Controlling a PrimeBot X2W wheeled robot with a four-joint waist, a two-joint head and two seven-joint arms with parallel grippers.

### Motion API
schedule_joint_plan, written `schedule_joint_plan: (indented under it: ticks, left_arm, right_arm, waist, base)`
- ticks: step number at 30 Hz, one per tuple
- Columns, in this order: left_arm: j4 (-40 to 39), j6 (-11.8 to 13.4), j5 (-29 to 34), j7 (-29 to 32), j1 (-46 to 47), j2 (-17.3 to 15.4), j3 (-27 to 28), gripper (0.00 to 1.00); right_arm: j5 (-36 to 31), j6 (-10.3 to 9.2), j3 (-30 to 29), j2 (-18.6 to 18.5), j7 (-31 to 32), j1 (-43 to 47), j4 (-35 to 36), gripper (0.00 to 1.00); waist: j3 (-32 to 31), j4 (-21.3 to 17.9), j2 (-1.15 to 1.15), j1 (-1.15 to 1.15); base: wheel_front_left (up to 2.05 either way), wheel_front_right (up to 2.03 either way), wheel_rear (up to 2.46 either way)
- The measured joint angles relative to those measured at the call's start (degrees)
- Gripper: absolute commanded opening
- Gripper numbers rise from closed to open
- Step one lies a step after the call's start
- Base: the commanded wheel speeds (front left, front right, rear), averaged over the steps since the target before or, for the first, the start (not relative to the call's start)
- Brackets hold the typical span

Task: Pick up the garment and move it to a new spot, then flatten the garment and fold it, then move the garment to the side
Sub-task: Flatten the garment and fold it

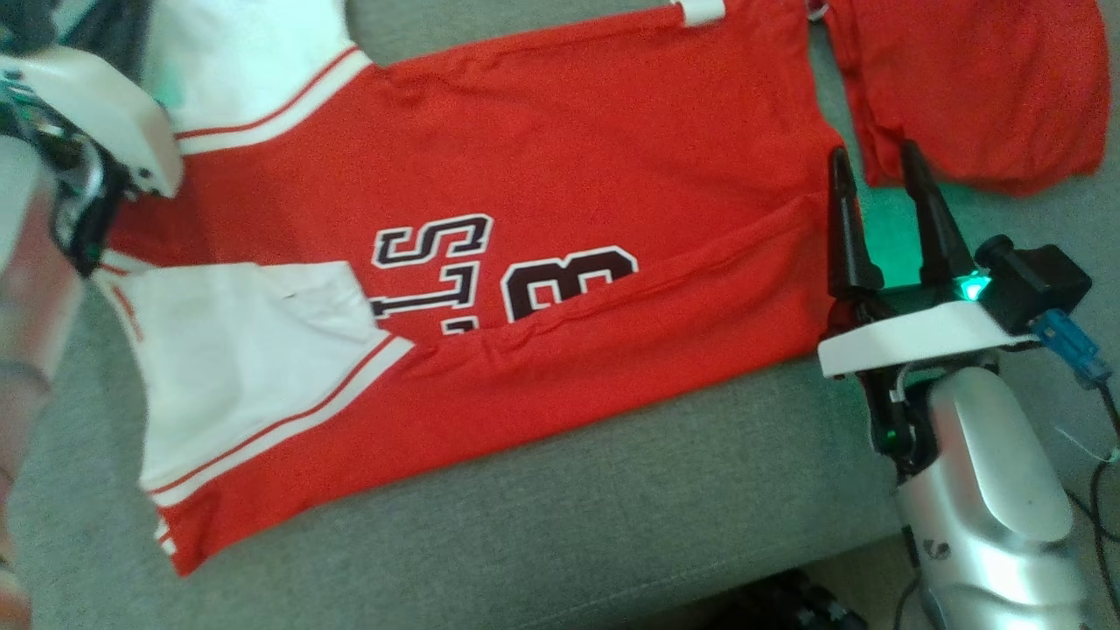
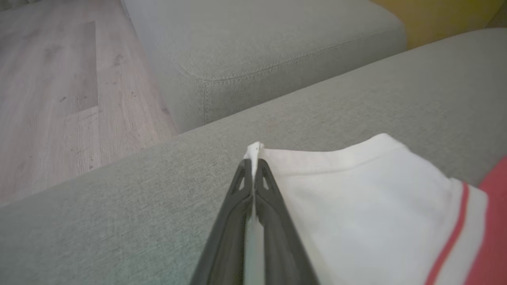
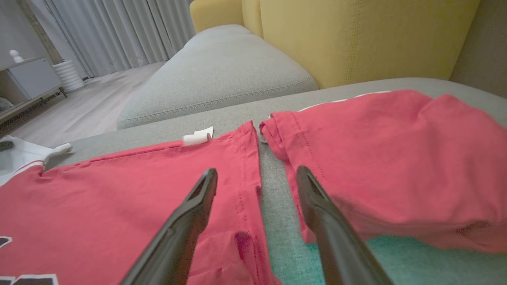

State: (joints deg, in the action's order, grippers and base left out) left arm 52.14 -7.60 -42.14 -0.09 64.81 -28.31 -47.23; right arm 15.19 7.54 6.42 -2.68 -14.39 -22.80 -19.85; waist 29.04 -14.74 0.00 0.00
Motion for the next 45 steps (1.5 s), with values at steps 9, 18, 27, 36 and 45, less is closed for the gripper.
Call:
schedule_joint_plan:
  ticks: [9, 18, 27, 36, 45]
  left_arm:
    - [-3.18, 0.0, -0.32, -11.79, -4.41, 4.39, -3.02, 0.0]
    - [-13.1, 0.42, -0.24, -13.67, -11.17, 4.87, -4.65, 0.0]
    - [-24.13, 2.45, -1.14, -11.41, -14.84, 3.96, -6.03, 0.0]
    - [-28.92, 4.08, -1.14, -9.96, -14.81, 2.89, -6.39, 0.0]
    - [-28.35, 4.66, -2.02, -9.05, -14.57, 1.48, -5.17, 0.0]
  right_arm:
    - [-8.49, 0.0, -6.58, 0.02, 5.94, -0.08, -0.99, 1.0]
    - [-15.36, 0.0, -13.14, -1.57, 21.21, -8.59, -7.17, 1.0]
    - [-19.96, 0.0, -17.96, -7.05, 29.77, -18.15, -19.38, 1.0]
    - [-23.12, 0.0, -17.83, -8.76, 30.66, -24.55, -28.13, 1.0]
    - [-22.37, 0.0, -14.39, -8.69, 28.05, -28.54, -33.98, 0.0]
  waist:
    - [-5.57, 7.0, 0.0, -0.01]
    - [-9.43, 15.92, 0.0, -0.01]
    - [-8.87, 21.05, 0.0, 0.0]
    - [-6.29, 21.51, 0.0, 0.01]
    - [-6.21, 19.76, 0.0, 0.01]
  base:
    - [0.0, 0.0, 0.0]
    - [0.0, 0.0, 0.0]
    - [0.0, 0.0, 0.0]
    - [0.0, 0.0, 0.0]
    - [0.0, 0.0, 0.0]
